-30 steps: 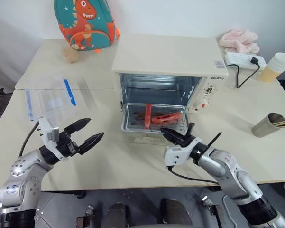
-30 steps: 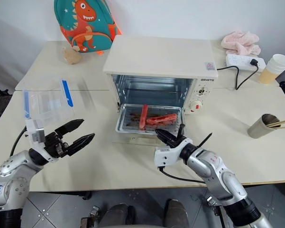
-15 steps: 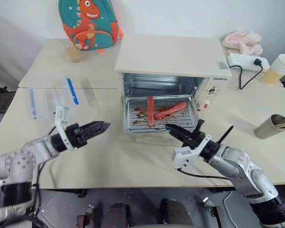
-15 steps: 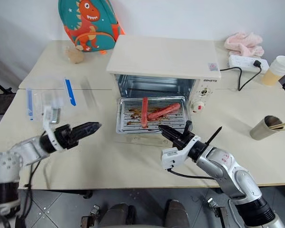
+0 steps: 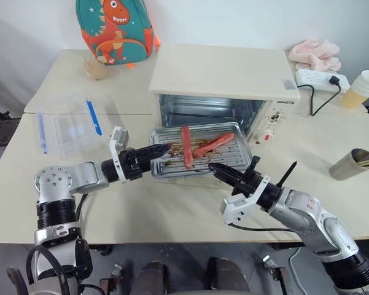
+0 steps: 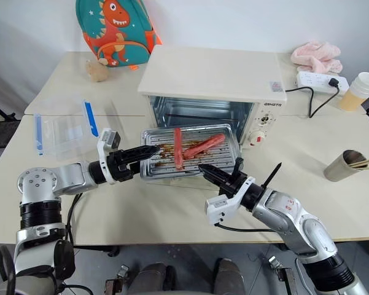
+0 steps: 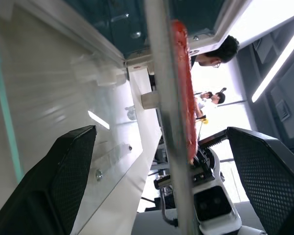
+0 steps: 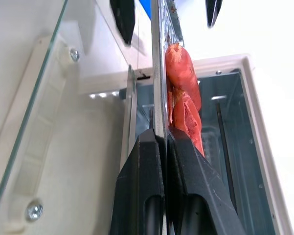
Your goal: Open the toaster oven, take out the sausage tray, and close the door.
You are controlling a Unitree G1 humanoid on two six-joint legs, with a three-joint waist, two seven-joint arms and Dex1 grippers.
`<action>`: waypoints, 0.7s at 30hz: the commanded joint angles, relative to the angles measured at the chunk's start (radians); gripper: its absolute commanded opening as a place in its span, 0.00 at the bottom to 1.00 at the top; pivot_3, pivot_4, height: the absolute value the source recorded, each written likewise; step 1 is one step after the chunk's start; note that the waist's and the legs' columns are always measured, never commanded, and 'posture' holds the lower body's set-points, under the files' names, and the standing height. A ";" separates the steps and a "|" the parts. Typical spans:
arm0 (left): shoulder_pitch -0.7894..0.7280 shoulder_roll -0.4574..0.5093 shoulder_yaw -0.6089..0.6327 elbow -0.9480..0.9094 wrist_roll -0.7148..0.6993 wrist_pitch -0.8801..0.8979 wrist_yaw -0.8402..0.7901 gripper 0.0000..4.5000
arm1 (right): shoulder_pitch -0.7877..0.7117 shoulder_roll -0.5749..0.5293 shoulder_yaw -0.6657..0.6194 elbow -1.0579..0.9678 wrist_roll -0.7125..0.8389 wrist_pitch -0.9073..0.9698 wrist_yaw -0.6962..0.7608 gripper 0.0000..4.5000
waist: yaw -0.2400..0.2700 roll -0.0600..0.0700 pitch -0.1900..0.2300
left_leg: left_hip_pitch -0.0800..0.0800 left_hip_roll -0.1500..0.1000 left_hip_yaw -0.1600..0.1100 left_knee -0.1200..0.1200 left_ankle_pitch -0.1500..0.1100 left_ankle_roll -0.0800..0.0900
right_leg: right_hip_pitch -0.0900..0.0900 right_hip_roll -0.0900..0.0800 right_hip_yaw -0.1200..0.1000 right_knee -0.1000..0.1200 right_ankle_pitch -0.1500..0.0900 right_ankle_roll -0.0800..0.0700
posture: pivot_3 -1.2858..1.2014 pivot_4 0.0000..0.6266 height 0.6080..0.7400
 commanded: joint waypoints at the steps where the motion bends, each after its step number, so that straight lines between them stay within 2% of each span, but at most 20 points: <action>1: -0.024 -0.001 0.027 0.004 -0.042 0.025 0.017 0.81 | -0.010 0.008 -0.012 -0.040 0.025 -0.013 -0.002 0.00 | 0.000 0.000 0.000 | 0.000 0.000 0.000 0.000 0.000 0.000 | 0.000 0.000 0.000 0.000 0.000 0.000 | 0.52 0.24 1.00; 6: -0.033 -0.019 0.041 0.036 -0.087 0.052 0.065 0.47 | -0.013 0.020 -0.007 -0.039 0.037 -0.010 0.012 0.00 | 0.002 0.000 0.000 | 0.000 0.000 0.000 0.000 0.000 0.000 | 0.000 0.000 0.000 0.000 0.000 0.000 | 0.52 0.24 1.00; 12: -0.028 -0.019 0.053 0.071 -0.168 0.071 0.124 0.06 | -0.002 0.019 -0.011 -0.041 0.124 -0.002 0.065 0.00 | 0.001 0.000 0.000 | 0.001 0.000 -0.001 0.000 0.000 0.000 | 0.001 0.000 0.000 0.000 0.000 0.000 | 0.52 0.24 1.00; 13: -0.023 -0.014 0.044 0.070 -0.185 0.083 0.127 0.00 | -0.004 0.022 -0.011 -0.043 0.137 0.004 0.076 0.06 | 0.001 0.000 0.000 | 0.001 0.000 -0.001 0.000 0.000 0.000 | 0.001 0.000 0.000 0.000 0.000 0.000 | 0.52 0.24 1.00; 20: -0.005 0.024 0.032 0.095 -0.302 0.069 0.199 0.00 | -0.013 0.018 -0.016 -0.079 0.262 0.044 0.166 0.53 | 0.001 0.000 0.000 | 0.001 0.000 -0.001 0.000 0.000 0.000 | 0.002 0.000 0.000 0.000 0.000 0.000 | 0.52 0.24 1.00; 21: 0.000 0.034 0.029 0.103 -0.325 0.063 0.212 0.00 | -0.010 0.014 -0.023 -0.086 0.286 0.050 0.178 0.62 | 0.001 0.000 0.000 | 0.001 0.000 -0.001 0.000 0.000 0.000 | 0.002 0.000 0.000 0.000 0.000 0.000 | 0.52 0.24 1.00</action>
